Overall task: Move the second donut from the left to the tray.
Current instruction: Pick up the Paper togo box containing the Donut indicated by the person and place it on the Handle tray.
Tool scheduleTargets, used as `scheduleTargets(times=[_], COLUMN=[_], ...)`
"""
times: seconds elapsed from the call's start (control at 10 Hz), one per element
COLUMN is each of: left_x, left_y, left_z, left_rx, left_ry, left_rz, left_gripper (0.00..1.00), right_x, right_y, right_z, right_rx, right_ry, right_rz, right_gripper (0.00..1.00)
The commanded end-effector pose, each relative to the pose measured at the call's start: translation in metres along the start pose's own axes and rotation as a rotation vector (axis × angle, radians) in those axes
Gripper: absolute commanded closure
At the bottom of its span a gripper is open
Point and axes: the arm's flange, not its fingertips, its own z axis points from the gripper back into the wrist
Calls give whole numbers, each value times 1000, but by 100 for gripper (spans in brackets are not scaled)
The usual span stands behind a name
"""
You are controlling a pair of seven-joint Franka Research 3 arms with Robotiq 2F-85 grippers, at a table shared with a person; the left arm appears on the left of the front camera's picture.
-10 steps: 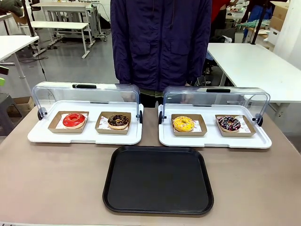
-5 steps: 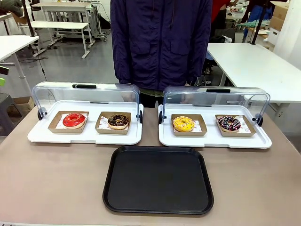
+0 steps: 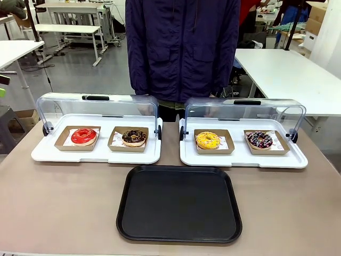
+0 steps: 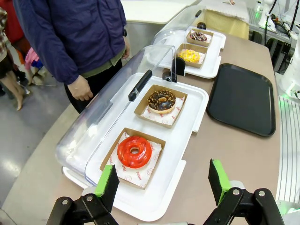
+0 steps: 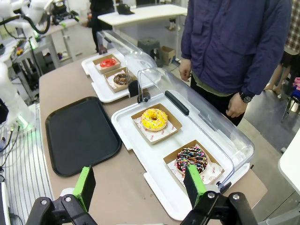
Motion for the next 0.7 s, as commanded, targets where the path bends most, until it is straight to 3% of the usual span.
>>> scheduleTargets(times=[0.0, 0.6], left_x=[2, 2], left_y=[-1, -1], left_z=[1, 1], left_rx=[-8, -8], left_ry=[-6, -6], left_rz=[-8, -8], left_gripper=[0, 0], right_x=[1, 1], right_y=[-2, -2], right_z=[-2, -2], right_rx=[-1, -1], right_ry=[-24, -24], right_rz=[22, 22], right_gripper=[0, 0])
